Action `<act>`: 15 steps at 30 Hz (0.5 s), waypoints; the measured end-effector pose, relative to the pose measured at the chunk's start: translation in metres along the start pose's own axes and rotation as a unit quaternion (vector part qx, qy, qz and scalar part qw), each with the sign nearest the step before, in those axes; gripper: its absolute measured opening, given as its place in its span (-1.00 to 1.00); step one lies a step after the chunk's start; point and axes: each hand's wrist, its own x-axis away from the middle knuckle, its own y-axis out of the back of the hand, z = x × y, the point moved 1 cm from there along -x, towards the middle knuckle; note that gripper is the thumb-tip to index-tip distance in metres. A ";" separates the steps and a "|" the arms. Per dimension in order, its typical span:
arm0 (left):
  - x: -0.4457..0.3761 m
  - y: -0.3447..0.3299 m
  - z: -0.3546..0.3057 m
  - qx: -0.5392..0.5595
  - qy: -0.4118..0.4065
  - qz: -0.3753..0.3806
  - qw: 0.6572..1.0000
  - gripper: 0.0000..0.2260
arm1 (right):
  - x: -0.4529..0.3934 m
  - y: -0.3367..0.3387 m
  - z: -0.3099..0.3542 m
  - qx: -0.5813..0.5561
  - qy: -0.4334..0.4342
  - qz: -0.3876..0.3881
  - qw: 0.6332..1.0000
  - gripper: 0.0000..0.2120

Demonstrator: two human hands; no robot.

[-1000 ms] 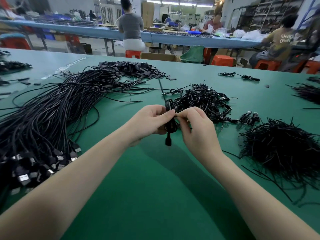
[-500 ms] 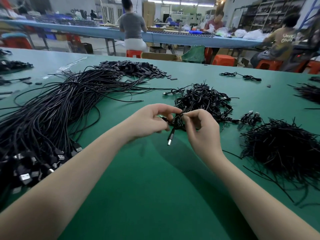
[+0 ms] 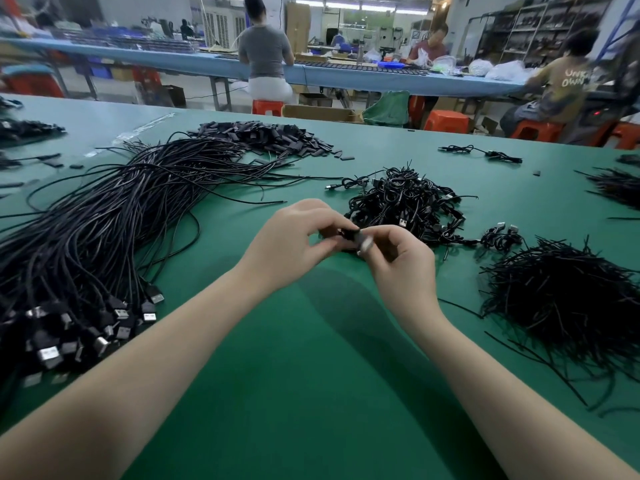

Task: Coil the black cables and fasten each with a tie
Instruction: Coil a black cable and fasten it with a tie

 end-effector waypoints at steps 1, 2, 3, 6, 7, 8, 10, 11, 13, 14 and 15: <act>0.000 -0.002 -0.001 0.000 0.012 -0.016 1.000 -0.88 | 0.001 -0.001 0.000 0.009 0.003 0.000 1.000 -0.77; 0.001 -0.005 -0.002 0.011 0.029 -0.026 0.999 -0.85 | 0.001 -0.002 0.001 0.019 0.010 -0.001 1.000 -0.82; 0.001 -0.006 -0.002 0.033 0.053 -0.025 0.998 -0.84 | 0.001 -0.002 0.002 0.029 0.019 -0.004 0.999 -0.87; 0.003 -0.010 -0.002 0.102 0.117 0.001 0.988 -0.81 | 0.000 -0.002 0.004 0.045 0.025 -0.009 0.999 -0.90; 0.003 -0.010 -0.001 0.105 0.120 0.001 0.987 -0.80 | 0.000 -0.002 0.005 0.041 0.021 -0.005 0.999 -0.89; 0.004 -0.011 0.000 0.106 0.119 0.000 0.987 -0.80 | 0.001 -0.002 0.005 0.030 0.012 0.003 0.999 -0.87; 0.004 -0.011 0.000 0.106 0.128 -0.003 0.986 -0.78 | 0.001 -0.002 0.006 -0.002 -0.007 0.021 1.000 -0.85; 0.004 -0.011 0.000 0.108 0.139 -0.002 0.984 -0.77 | 0.002 -0.002 0.006 -0.008 -0.009 0.026 1.000 -0.85; 0.002 -0.011 -0.002 0.141 0.176 0.006 0.974 -0.83 | 0.002 -0.001 0.007 0.023 0.013 0.021 0.999 -0.89; 0.002 -0.011 -0.005 0.171 0.201 0.015 0.964 -0.88 | 0.002 -0.002 0.007 0.048 0.034 0.016 0.998 -0.91; 0.001 -0.011 -0.007 0.207 0.230 0.024 0.950 -0.84 | 0.003 -0.002 0.008 0.071 0.058 0.007 0.996 -0.93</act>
